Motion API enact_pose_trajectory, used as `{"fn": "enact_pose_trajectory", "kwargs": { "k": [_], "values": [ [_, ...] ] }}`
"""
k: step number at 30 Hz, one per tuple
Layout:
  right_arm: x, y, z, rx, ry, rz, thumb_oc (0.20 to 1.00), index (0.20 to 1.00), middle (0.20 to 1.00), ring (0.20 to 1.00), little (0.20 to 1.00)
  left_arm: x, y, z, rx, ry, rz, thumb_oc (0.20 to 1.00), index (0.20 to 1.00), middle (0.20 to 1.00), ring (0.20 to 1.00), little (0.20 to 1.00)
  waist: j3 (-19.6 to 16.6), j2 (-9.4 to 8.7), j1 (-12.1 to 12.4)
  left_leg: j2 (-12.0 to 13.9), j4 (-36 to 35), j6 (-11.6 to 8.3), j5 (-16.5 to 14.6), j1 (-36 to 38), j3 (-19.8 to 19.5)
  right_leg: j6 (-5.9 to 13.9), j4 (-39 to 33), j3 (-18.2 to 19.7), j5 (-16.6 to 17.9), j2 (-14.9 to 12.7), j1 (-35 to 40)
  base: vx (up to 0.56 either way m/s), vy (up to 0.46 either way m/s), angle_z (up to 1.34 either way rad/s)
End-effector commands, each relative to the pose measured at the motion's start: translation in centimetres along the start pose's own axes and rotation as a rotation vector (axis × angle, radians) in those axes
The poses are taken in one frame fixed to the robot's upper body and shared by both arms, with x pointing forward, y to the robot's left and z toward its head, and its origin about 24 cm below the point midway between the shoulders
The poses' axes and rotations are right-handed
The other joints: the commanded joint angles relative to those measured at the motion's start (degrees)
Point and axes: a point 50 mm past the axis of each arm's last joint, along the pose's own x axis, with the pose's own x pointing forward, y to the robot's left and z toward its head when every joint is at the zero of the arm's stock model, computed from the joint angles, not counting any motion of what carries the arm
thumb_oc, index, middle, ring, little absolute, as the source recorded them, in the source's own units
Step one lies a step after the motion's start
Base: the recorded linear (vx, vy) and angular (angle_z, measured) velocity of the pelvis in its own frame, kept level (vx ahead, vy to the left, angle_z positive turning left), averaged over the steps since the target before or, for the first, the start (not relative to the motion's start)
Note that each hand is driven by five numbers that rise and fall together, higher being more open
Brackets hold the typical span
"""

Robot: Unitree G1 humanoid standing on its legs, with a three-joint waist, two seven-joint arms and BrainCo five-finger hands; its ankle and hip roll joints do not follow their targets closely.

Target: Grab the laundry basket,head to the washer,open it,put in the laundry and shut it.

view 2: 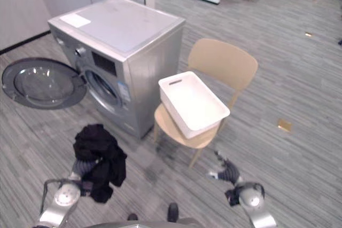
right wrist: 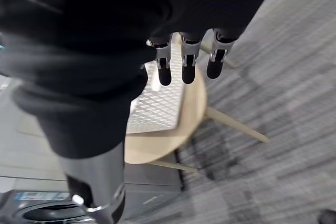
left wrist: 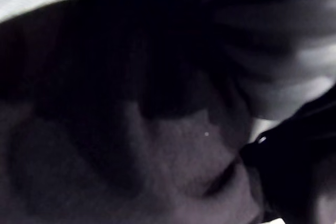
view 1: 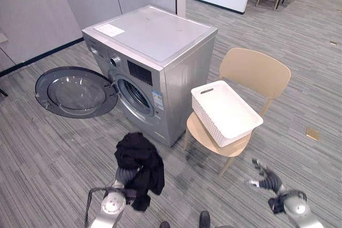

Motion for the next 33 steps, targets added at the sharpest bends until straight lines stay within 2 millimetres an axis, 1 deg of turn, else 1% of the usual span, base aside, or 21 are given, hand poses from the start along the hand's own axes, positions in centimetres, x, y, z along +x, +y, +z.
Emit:
{"fn": "enact_pose_trajectory", "kwargs": {
  "k": [1, 3, 5, 7, 10, 11, 12, 14, 15, 16, 17, 18, 21, 24, 26, 27, 28, 29, 30, 31, 33],
  "values": [
    [1.1, -0.3, 2.5, 0.009, -0.105, -0.028, 1.000, 1.000, 1.000, 1.000, 1.000, 1.1, 2.3, 1.8, -0.062, -0.082, 0.085, 0.200, 0.200, 0.200, 0.200, 0.200, -0.97, -1.42, -0.73, -0.82, -0.11, -1.02, -1.11, -2.57, -1.00, 5.57, 3.42, 0.44, -10.35, -2.70, 4.50, 0.00, 0.000, 0.00],
    [1.4, 0.3, 1.6, 0.030, -0.062, -0.019, 1.000, 1.000, 1.000, 1.000, 1.000, 0.9, 2.4, 0.6, -0.076, -0.030, 0.100, 0.200, 0.200, 0.200, 0.200, 0.200, -0.39, -1.22, -0.51, -0.86, -0.11, -0.99, -1.04, -2.29, -1.20, 5.37, 3.84, 0.50, -10.77, -2.69, 4.57, 0.00, 0.000, 0.00],
    [1.7, 0.7, 1.5, 0.035, -0.051, -0.017, 1.000, 1.000, 1.000, 1.000, 1.000, 0.8, 2.5, -0.1, -0.107, 0.002, 0.128, 0.200, 0.200, 0.200, 0.200, 0.200, 0.67, -1.27, -0.10, -0.85, 1.46, -0.91, -1.41, -2.73, -1.61, 5.11, 4.54, 0.54, -11.21, -2.79, 4.47, -0.03, -0.010, 0.01],
    [2.1, 1.0, 2.1, 0.029, -0.066, -0.012, 1.000, 1.000, 1.000, 1.000, 1.000, 0.8, 2.6, 0.0, -0.144, -0.004, 0.150, 0.200, 0.200, 0.200, 0.200, 0.200, 2.53, -1.70, 0.61, -0.67, 6.34, -1.05, -2.31, -5.65, -2.45, 4.62, 5.44, 0.24, -11.69, -3.14, 3.89, -0.13, -0.034, 0.03],
    [2.5, 1.1, 3.0, 0.034, -0.090, -0.020, 1.000, 1.000, 1.000, 1.000, 1.000, 1.0, 2.7, 0.6, -0.184, -0.027, 0.168, 0.200, 0.200, 0.200, 0.200, 0.200, 5.38, -2.43, 1.97, -0.31, 14.29, -2.61, -2.93, -12.25, -2.47, 3.62, 5.83, -2.38, -12.70, -3.79, 3.47, -0.11, -0.050, 0.35],
    [2.6, 1.0, 3.0, 0.029, -0.092, -0.022, 1.000, 1.000, 1.000, 1.000, 1.000, 1.1, 2.7, 0.7, -0.188, -0.031, 0.169, 0.200, 0.200, 0.200, 0.200, 0.200, 5.80, -2.61, 2.32, 0.41, 15.87, -2.86, -2.52, -13.87, -1.15, 3.37, 5.47, -3.62, -13.04, -3.87, 3.85, 0.09, 0.019, 1.00],
    [2.5, 1.5, 2.4, 0.016, -0.061, -0.019, 1.000, 1.000, 1.000, 1.000, 1.000, 1.1, 2.6, 0.8, -0.175, -0.029, 0.156, 0.200, 0.200, 0.200, 0.200, 0.200, 5.83, -2.75, 3.08, 3.58, 12.78, -2.71, 0.67, -15.72, 6.23, 3.65, 4.10, -7.84, -13.37, -4.13, 5.49, 0.10, 0.031, 1.19],
    [2.6, 1.6, 2.6, 0.011, -0.065, -0.019, 1.000, 1.000, 1.000, 1.000, 1.000, 1.2, 2.5, 0.8, -0.167, -0.028, 0.154, 0.200, 0.200, 0.200, 0.200, 0.200, 5.61, -3.09, 3.07, 3.77, 11.37, -3.34, 0.58, -15.69, 6.46, 4.09, 3.92, -8.41, -14.23, -4.52, 6.51, 0.23, 0.103, 1.30],
    [2.8, 1.6, 2.7, -0.008, -0.062, -0.026, 1.000, 1.000, 1.000, 1.000, 1.000, 1.5, 2.4, 1.3, -0.165, -0.042, 0.152, 0.200, 0.200, 0.200, 0.200, 0.200, 5.32, -3.29, 2.98, 5.74, 8.30, -3.24, 1.32, -17.28, 9.44, 4.62, 4.01, -11.09, -14.53, -5.36, 7.32, 0.25, 0.134, 0.92],
    [2.8, 1.6, 2.6, -0.009, -0.061, -0.026, 1.000, 1.000, 1.000, 1.000, 1.000, 1.5, 2.3, 1.3, -0.165, -0.042, 0.152, 0.200, 0.200, 0.200, 0.200, 0.200, 5.28, -3.36, 2.88, 5.56, 8.11, -3.27, 1.23, -17.12, 9.37, 4.68, 4.10, -11.13, -14.74, -5.49, 7.38, 0.21, 0.168, 0.79],
    [2.8, 1.6, 2.7, -0.018, -0.063, -0.030, 1.000, 1.000, 1.000, 1.000, 1.000, 1.6, 2.2, 1.5, -0.170, -0.047, 0.151, 0.200, 0.200, 0.200, 0.200, 0.200, 5.20, -3.39, 2.84, 6.37, 7.27, -3.32, 1.62, -17.50, 10.27, 4.89, 4.30, -11.92, -15.10, -5.79, 7.84, 0.33, 0.210, 0.56],
    [2.8, 1.7, 2.8, -0.035, -0.063, -0.024, 1.000, 1.000, 1.000, 1.000, 1.000, 1.5, 2.0, 1.4, -0.174, -0.045, 0.146, 0.200, 0.200, 0.200, 0.200, 0.200, 4.24, -2.91, 2.54, 7.51, 5.52, -3.26, 2.81, -15.87, 13.29, 5.55, 5.35, -13.73, -15.97, -5.98, 9.25, 0.31, 0.209, 0.53],
    [2.8, 1.9, 2.7, -0.032, -0.061, -0.018, 1.000, 1.000, 1.000, 1.000, 1.000, 1.5, 1.9, 1.4, -0.166, -0.044, 0.136, 0.200, 0.200, 0.200, 0.200, 0.200, 3.77, -2.95, 2.49, 7.24, 6.14, -3.24, 3.75, -15.72, 13.67, 5.69, 5.69, -13.75, -16.33, -6.25, 10.10, 0.29, 0.171, 0.42],
    [3.4, 2.8, 4.1, -0.034, -0.105, 0.010, 1.000, 1.000, 1.000, 1.000, 1.000, 1.8, 1.9, 1.7, -0.136, -0.049, 0.123, 0.200, 0.200, 0.200, 0.200, 0.200, 3.01, -4.99, 3.21, 4.19, 8.69, -0.87, 0.45, -15.43, 13.36, 6.77, 11.69, -12.89, -15.73, -10.08, 9.84, 0.36, 0.240, 0.20],
    [3.7, 3.5, 5.1, -0.033, -0.140, 0.028, 1.000, 1.000, 1.000, 1.000, 1.000, 2.2, 2.2, 2.3, -0.110, -0.066, 0.123, 0.200, 0.200, 0.200, 0.200, 0.200, 3.68, -6.01, 2.83, 1.94, 8.92, 0.68, -1.60, -14.43, 12.61, 7.95, 19.28, -10.16, -11.31, -11.37, 6.35, 0.30, 0.224, 0.17],
    [3.8, 3.9, 6.1, -0.031, -0.177, 0.041, 1.000, 1.000, 1.000, 1.000, 1.000, 2.4, 2.4, 2.8, -0.096, -0.083, 0.123, 0.200, 0.200, 0.200, 0.200, 0.200, 4.36, -5.76, 1.75, 0.46, 7.85, 1.78, -3.00, -12.28, 11.89, 8.14, 24.73, -5.88, -10.47, -9.84, 0.98, 0.30, 0.234, 0.34],
    [3.8, 4.1, 6.6, -0.032, -0.198, 0.049, 1.000, 1.000, 1.000, 1.000, 1.000, 2.6, 2.4, 3.2, -0.093, -0.094, 0.120, 0.200, 0.200, 0.200, 0.200, 0.200, 4.85, -5.20, 0.97, -0.19, 6.50, 1.98, -3.47, -10.49, 11.17, 8.02, 25.65, -3.55, -11.46, -8.21, -1.71, 0.23, 0.167, 0.28],
    [3.8, 4.0, 6.6, -0.032, -0.198, 0.049, 1.000, 1.000, 1.000, 1.000, 1.000, 2.6, 2.4, 3.2, -0.093, -0.094, 0.120, 0.200, 0.200, 0.200, 0.200, 0.200, 4.89, -5.21, 1.01, -0.25, 6.36, 2.00, -3.47, -10.37, 11.23, 8.03, 25.83, -3.47, -11.57, -8.26, -1.77, 0.17, 0.094, 0.63],
    [3.8, 4.1, 6.8, -0.033, -0.205, 0.055, 1.000, 1.000, 1.000, 1.000, 1.000, 2.6, 2.2, 3.3, -0.091, -0.100, 0.113, 0.200, 0.200, 0.200, 0.200, 0.200, 5.36, -4.48, 0.43, -0.45, 5.56, 2.10, -3.69, -9.04, 10.65, 7.72, 25.48, -2.76, -12.71, -7.15, -3.50, 0.18, 0.054, 0.70],
    [3.8, 4.2, 6.8, -0.030, -0.211, 0.063, 1.000, 1.000, 1.000, 1.000, 1.000, 2.6, 1.9, 3.3, -0.088, -0.103, 0.096, 0.200, 0.200, 0.200, 0.200, 0.200, 6.10, -3.47, -0.47, -0.25, 4.44, 2.52, -3.20, -7.12, 10.61, 6.22, 22.34, -2.71, -12.44, -5.09, -6.35, 0.18, 0.052, 0.64],
    [3.8, 4.2, 6.7, -0.034, -0.205, 0.064, 1.000, 1.000, 1.000, 1.000, 1.000, 2.6, 1.6, 3.3, -0.086, -0.100, 0.086, 0.200, 0.200, 0.200, 0.200, 0.200, 6.43, -3.30, -0.94, -0.68, 3.85, 2.65, -3.53, -5.97, 9.96, 6.05, 20.99, -2.40, -12.03, -4.43, -7.50, 0.16, -0.002, 0.09]
  ]
}}
